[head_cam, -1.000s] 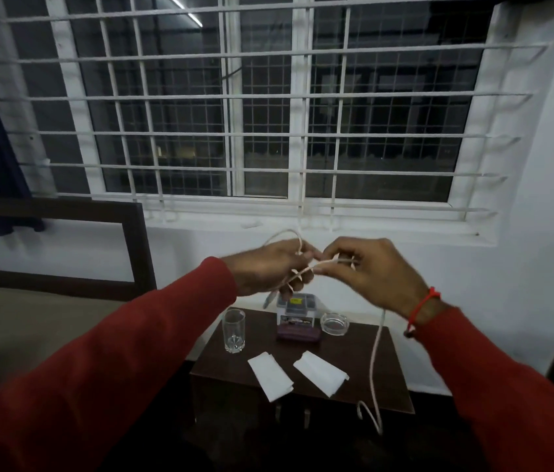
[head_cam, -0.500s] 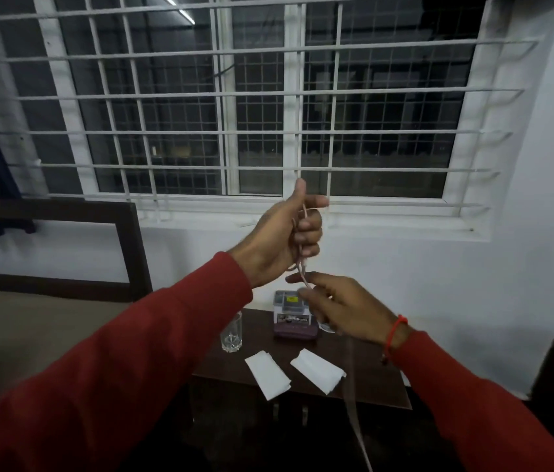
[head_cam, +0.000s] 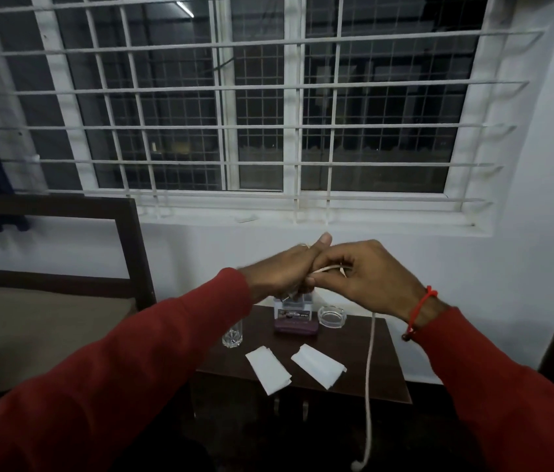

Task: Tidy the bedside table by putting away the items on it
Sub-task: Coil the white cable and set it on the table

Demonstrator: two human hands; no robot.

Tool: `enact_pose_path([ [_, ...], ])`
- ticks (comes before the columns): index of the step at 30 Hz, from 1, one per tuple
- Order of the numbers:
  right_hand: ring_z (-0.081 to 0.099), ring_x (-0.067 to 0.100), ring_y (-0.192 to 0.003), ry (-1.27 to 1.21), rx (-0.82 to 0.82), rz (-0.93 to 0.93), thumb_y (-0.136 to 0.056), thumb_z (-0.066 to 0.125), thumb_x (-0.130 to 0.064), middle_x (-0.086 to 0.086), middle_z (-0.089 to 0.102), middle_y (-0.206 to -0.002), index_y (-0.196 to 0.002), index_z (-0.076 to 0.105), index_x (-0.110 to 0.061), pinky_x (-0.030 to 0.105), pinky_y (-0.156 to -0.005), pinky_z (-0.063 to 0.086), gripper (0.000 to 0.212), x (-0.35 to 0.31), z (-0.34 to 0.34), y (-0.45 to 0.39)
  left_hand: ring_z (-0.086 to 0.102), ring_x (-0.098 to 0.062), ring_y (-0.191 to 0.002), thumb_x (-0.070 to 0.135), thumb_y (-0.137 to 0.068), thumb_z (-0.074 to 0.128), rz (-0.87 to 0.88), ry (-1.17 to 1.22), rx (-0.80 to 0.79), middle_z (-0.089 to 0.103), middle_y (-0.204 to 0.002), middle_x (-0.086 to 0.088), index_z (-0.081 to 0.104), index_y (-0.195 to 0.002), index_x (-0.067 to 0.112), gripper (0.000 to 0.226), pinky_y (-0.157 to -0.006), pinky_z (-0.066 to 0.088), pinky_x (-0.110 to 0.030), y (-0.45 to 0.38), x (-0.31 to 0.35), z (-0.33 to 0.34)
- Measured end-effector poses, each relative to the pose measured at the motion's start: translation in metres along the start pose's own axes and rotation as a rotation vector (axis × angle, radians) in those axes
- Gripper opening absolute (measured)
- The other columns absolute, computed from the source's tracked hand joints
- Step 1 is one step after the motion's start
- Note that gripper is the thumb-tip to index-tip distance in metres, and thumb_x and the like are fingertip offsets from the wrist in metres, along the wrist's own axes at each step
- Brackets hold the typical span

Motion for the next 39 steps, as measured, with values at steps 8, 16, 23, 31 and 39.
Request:
enact_pose_path([
  [8,0.066,0.007,-0.065,-0.232,-0.006,0.029,-0.072,0.086,-0.029,-0.005,0.073,-0.072,-0.079,0.072,-0.017,0.027,-0.066,0.056,0.02,-0.004,-0.01,0.006,0.043,-0.01,-0.042,0.054,-0.105,0.036,-0.043,1.038,0.326,0.045,-0.053,0.006,0.052,-0.091,0.016,0.044,-0.047,0.046,-0.023,-0.015,-0.005,-0.015],
  [16,0.059,0.002,-0.06,-0.052,-0.205,0.027,-0.078,0.082,-0.032,-0.01,0.067,-0.068,-0.084,0.074,-0.023,0.017,-0.059,0.048,0.013,0.003,-0.002,0.011,0.038,-0.01,-0.047,0.055,-0.104,0.035,-0.059,1.177,0.35,0.037,-0.058,0.005,0.045,-0.081,0.019,0.044,-0.05,0.042,-0.025,-0.012,-0.013,-0.025],
  [23,0.059,0.001,-0.07,-0.054,0.099,-0.008,-0.076,0.083,-0.025,-0.007,0.068,-0.084,-0.086,0.075,-0.022,0.013,-0.064,0.044,0.013,0.021,-0.032,-0.002,0.032,-0.006,-0.04,0.087,-0.085,0.017,-0.324,0.749,-0.452,0.038,-0.057,0.001,0.043,-0.066,0.016,0.078,-0.037,0.029,-0.016,0.02,0.0,0.046],
  [31,0.041,0.019,-0.053,-0.491,0.065,0.18,-0.103,0.048,-0.011,0.002,0.056,-0.059,-0.103,0.068,-0.01,0.03,-0.053,0.032,0.02,0.045,0.029,0.014,0.028,-0.007,-0.039,0.067,-0.101,0.029,0.105,1.086,-0.282,0.029,-0.05,0.006,0.048,-0.066,0.017,0.064,-0.038,0.029,-0.021,0.009,0.045,0.018],
  [39,0.058,-0.004,-0.061,0.086,-0.042,-0.011,-0.096,0.055,-0.04,-0.022,0.064,-0.065,-0.11,0.07,-0.029,0.014,-0.06,0.04,0.023,0.006,0.031,0.029,0.044,-0.014,-0.054,0.069,-0.099,0.02,0.118,0.352,0.404,0.045,-0.059,0.005,0.053,-0.075,0.017,0.066,-0.058,0.047,-0.033,-0.005,-0.006,-0.016],
])
Point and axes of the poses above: each hand's wrist, its own y-axis away from the middle knuckle, its own z-axis out of the palm, x = y × z, the point moved 4 cm from there along -y, towards the middle knuckle
